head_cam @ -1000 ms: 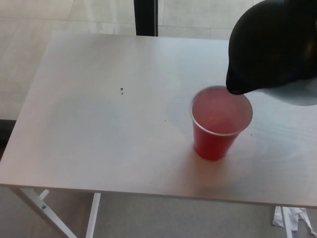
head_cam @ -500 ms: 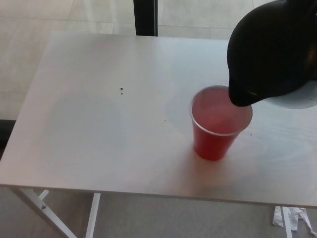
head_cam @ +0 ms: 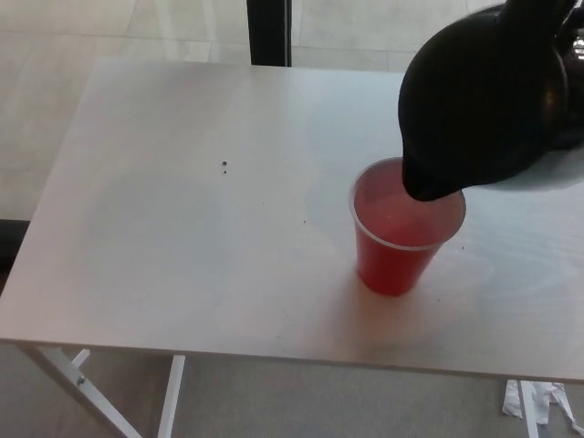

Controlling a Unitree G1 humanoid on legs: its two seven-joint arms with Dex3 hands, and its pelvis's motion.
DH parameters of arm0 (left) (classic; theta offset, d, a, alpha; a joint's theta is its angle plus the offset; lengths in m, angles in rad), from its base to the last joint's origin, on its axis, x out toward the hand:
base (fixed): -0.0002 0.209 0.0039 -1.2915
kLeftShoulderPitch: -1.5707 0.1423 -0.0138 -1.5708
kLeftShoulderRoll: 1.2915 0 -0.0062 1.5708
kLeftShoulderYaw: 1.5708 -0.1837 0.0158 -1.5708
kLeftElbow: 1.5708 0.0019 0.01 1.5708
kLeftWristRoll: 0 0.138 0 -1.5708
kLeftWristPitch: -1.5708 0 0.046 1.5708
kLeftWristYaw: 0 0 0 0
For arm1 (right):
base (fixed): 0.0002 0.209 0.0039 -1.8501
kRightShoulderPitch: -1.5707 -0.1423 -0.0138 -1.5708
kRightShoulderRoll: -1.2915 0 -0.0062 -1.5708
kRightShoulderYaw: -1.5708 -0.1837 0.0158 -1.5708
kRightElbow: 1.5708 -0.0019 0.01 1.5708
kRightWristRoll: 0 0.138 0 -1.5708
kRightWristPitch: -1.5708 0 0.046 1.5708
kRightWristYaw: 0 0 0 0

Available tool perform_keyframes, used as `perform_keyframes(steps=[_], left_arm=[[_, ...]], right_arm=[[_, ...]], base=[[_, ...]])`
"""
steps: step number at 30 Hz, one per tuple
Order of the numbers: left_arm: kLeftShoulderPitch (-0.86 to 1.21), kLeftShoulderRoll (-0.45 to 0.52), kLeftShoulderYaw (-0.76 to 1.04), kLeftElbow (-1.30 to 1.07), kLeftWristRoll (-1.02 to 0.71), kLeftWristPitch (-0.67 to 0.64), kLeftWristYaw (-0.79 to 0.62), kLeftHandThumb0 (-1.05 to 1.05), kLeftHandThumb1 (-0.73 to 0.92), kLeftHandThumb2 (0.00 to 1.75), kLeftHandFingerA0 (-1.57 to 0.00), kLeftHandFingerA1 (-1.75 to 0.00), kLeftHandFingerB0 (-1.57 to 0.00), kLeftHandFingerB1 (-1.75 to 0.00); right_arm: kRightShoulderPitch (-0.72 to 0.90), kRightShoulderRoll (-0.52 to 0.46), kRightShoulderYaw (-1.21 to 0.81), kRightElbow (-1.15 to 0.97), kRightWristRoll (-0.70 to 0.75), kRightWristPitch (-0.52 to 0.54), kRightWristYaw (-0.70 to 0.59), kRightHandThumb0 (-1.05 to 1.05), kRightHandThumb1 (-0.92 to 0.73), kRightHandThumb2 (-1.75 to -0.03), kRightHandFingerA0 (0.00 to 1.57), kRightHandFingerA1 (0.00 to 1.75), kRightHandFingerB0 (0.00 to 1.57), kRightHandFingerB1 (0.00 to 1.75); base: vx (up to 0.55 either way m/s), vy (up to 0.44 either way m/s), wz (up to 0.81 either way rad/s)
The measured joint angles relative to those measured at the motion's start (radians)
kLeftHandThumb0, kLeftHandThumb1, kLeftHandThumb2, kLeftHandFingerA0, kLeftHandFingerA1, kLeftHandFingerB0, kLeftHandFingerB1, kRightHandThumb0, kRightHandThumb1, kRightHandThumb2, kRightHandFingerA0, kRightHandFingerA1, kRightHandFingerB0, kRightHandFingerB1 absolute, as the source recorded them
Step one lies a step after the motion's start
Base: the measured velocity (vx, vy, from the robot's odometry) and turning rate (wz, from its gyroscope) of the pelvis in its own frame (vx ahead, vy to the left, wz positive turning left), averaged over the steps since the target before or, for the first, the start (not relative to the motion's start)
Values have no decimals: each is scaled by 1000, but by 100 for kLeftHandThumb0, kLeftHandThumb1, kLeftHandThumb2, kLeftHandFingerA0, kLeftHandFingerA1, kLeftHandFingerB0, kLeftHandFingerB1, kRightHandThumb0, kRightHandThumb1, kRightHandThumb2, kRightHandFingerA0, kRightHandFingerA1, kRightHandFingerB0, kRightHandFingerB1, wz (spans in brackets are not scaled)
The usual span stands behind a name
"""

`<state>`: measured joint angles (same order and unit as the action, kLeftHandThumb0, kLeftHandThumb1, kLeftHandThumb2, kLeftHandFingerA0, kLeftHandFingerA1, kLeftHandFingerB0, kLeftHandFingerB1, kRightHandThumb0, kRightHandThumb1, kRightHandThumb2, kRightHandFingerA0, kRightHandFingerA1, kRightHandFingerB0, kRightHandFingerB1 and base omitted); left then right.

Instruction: The robot uses its right hand to lift up a kettle kept on the middle of the desk by its handle and tilt it into a glass kept next to it to pour out water

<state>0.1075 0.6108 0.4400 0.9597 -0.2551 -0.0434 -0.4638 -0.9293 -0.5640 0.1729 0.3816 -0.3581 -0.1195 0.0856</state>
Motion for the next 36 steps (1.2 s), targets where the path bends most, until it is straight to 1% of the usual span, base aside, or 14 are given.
perform_keyframes(steps=[10,11,14,17,18,21,22,24,27,29,30,31,34,36], left_arm=[[-1,10,-7,2,2,1,0,-67,61,99,-47,-62,-29,-54],[-1,10,-7,1,2,2,0,-64,78,63,-55,-53,-36,-43],[-6,10,-8,3,2,2,1,-64,78,63,-55,-54,-37,-42],[-9,10,-7,6,2,2,1,-64,78,64,-54,-54,-35,-43],[-9,10,-7,7,2,2,1,-65,61,98,-48,-63,-29,-54],[-9,10,-8,5,2,2,1,-65,62,98,-48,-63,-28,-53],[-9,10,-8,3,2,3,1,-64,78,63,-55,-54,-35,-43],[-7,10,-7,-7,1,7,1,-66,62,98,-51,-63,-30,-53],[-7,13,-7,-7,1,12,1,-65,78,63,-56,-53,-35,-41],[-7,15,-6,-8,1,16,1,-64,62,98,-48,-62,-29,-53],[-7,15,-6,-8,1,16,1,-64,62,98,-48,-63,-29,-54],[-7,15,-6,-8,1,16,0,-64,79,64,-53,-53,-32,-42],[-6,15,-6,-4,1,16,0,-68,60,98,-49,-64,-30,-54],[-6,15,-6,0,2,16,0,-69,61,98,-48,-63,-29,-53]], right_arm=[[-8,-2,0,0,-87,-41,-24,-10,-54,-104,93,175,77,160],[-8,-2,0,0,-94,-46,-26,-11,-53,-108,94,175,77,161],[-8,-4,0,-3,-107,-64,-26,-11,-49,-110,93,175,77,158],[-8,-9,0,-4,-117,-92,-26,-10,-47,-114,92,175,75,162],[-8,-11,0,-4,-122,-103,-26,-11,-48,-113,91,175,70,169],[-8,-13,0,0,-131,-130,-26,-12,-48,-114,92,175,73,165],[-8,-14,0,4,-134,-139,-26,-13,-48,-114,93,175,74,165],[-8,-20,0,14,-140,-155,-27,-13,-52,-105,93,175,72,165],[-9,-28,0,32,-153,-176,-27,-13,-54,-100,92,175,75,160],[-12,-28,0,38,-156,-183,-27,-14,-57,-94,94,175,76,159],[-12,-28,-1,39,-158,-183,-27,-17,-47,-103,122,140,104,127],[-12,-28,-1,38,-159,-183,-26,-12,-53,-100,94,175,76,159],[-12,-28,-2,38,-163,-185,-26,-17,-47,-105,123,140,105,128],[-12,-28,-2,38,-166,-185,-26,-13,-52,-101,95,175,76,159]], base=[[0,0,0],[0,0,0],[0,0,0],[0,0,0],[0,0,0],[0,0,0],[0,0,0],[0,0,0],[0,0,0],[0,0,0],[0,0,0],[0,0,0],[0,0,0],[0,0,0]])
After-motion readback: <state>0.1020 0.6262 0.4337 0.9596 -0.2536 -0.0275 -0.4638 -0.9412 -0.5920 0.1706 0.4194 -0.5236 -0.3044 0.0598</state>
